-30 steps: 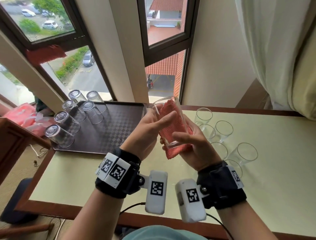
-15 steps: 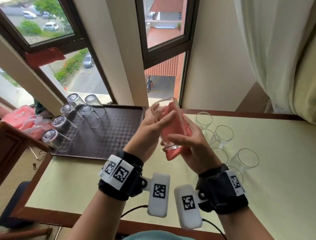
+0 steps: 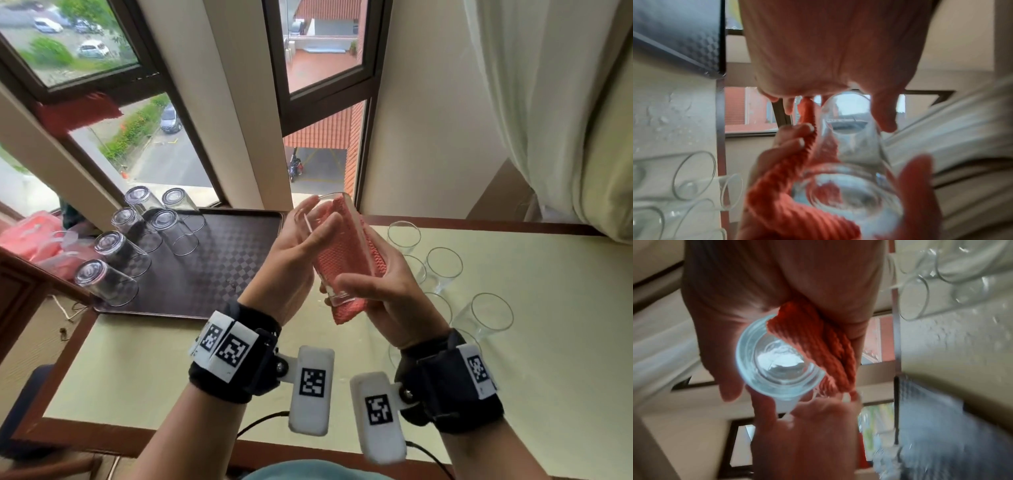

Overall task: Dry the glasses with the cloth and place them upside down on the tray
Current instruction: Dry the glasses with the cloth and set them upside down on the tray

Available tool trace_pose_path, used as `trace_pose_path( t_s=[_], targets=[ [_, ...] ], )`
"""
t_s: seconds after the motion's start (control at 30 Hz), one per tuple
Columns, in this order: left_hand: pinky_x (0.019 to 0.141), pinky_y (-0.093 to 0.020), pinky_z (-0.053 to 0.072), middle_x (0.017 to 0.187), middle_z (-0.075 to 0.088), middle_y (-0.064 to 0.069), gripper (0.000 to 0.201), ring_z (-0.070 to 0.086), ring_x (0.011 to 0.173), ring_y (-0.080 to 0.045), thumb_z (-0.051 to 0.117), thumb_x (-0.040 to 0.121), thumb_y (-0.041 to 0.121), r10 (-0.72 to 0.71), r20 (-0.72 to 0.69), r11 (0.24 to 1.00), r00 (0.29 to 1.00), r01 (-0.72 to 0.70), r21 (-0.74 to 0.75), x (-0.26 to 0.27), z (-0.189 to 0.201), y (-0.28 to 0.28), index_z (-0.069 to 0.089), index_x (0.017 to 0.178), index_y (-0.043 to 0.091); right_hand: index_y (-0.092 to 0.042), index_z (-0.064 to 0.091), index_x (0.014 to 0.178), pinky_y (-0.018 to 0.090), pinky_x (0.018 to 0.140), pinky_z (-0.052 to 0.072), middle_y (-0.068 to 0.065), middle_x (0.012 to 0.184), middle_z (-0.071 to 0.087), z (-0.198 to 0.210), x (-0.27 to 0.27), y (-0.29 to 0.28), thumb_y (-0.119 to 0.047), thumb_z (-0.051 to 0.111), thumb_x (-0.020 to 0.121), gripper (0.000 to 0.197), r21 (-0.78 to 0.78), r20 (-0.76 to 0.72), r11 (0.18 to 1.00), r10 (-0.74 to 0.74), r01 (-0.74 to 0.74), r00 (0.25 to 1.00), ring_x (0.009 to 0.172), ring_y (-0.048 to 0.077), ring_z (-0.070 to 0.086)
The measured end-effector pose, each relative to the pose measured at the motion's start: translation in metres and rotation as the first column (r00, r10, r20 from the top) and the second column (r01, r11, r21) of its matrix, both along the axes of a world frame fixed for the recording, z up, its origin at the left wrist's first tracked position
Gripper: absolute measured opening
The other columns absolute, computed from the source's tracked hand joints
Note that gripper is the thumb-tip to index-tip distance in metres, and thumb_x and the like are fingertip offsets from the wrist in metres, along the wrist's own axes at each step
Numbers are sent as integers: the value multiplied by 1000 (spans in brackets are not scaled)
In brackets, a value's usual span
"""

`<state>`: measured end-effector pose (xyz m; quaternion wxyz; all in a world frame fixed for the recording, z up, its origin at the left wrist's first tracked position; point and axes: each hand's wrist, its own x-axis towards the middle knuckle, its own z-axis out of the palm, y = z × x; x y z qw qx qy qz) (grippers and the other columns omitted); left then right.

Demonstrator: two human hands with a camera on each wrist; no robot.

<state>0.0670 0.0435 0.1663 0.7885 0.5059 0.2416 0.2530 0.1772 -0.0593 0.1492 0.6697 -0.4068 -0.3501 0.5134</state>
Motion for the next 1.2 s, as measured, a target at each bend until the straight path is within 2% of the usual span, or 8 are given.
trace_pose_path(
  t_s=[0.07, 0.17, 0.27, 0.57, 0.73, 0.83, 1.07, 1.2],
  targets=[
    [112, -46, 42, 136, 59, -6, 102, 54, 128, -24, 88, 61, 55, -44, -13, 999, 999, 44, 29, -4, 0, 0, 41, 143, 15, -7, 45, 142, 35, 77, 59, 13, 116, 64, -1, 3, -2, -17, 89, 58, 95, -24, -76, 1000, 14, -16, 997, 101, 26, 67],
    [116, -42, 37, 152, 44, -10, 103, 47, 138, -23, 84, 69, 34, 78, -47, 996, 996, -75, 51, -6, -2, 4, 27, 151, 14, -15, 48, 140, 37, 87, 58, 3, 124, 67, 5, 4, -1, -18, 86, 61, 88, -86, 155, 989, -107, 122, 982, 113, 19, 66],
    [97, -25, 47, 150, 41, -11, 95, 49, 134, -20, 73, 75, 24, 87, -95, 994, 992, -80, 70, -3, 5, 3, 18, 152, 17, -20, 45, 144, 51, 97, 55, 0, 132, 63, 7, 1, 2, -10, 91, 63, 94, -61, 301, 984, -143, 169, 943, 124, 18, 60],
    [111, -42, 44, 143, 55, -10, 104, 53, 132, -24, 86, 60, 59, 55, -5, 997, 998, -55, 54, -10, 3, 9, 39, 142, 15, -6, 43, 144, 33, 76, 58, 14, 117, 62, 6, -1, 2, -25, 92, 60, 99, -27, -140, 996, 80, -84, 987, 100, 25, 66],
    [94, -23, 51, 140, 54, -11, 92, 59, 124, -18, 73, 70, 16, 110, -51, 993, 993, -108, 50, -13, 8, 15, 26, 149, 16, -21, 45, 144, 30, 90, 56, -4, 125, 67, 12, 1, 0, -21, 95, 59, 99, -66, 199, 992, -91, 106, 976, 117, 14, 64],
    [90, -22, 51, 139, 52, -11, 93, 59, 124, -18, 84, 72, 20, 174, -94, 984, 980, -168, 63, -4, 7, 6, 27, 146, 17, -25, 40, 146, 31, 101, 52, -4, 133, 63, 13, -7, 6, -4, 89, 65, 97, -14, 368, 990, -126, 141, 921, 124, 9, 59],
    [107, -51, 47, 135, 58, -14, 67, 59, 124, -29, 72, 81, 39, 80, -49, 993, 996, -75, 90, 3, 7, -2, 46, 137, 15, -13, 46, 142, 34, 80, 56, 13, 117, 65, 8, -1, 3, -7, 76, 65, 82, -9, -95, 999, 35, -36, 995, 104, 25, 66],
    [112, -44, 41, 144, 54, -9, 95, 57, 129, -22, 84, 67, 31, 100, -28, 993, 995, -98, 71, -1, 7, 2, 37, 149, 21, -22, 42, 147, 33, 86, 56, 7, 128, 64, 11, 7, 0, -18, 83, 61, 95, -75, 51, 993, -82, 86, 995, 114, 25, 65]
  ],
)
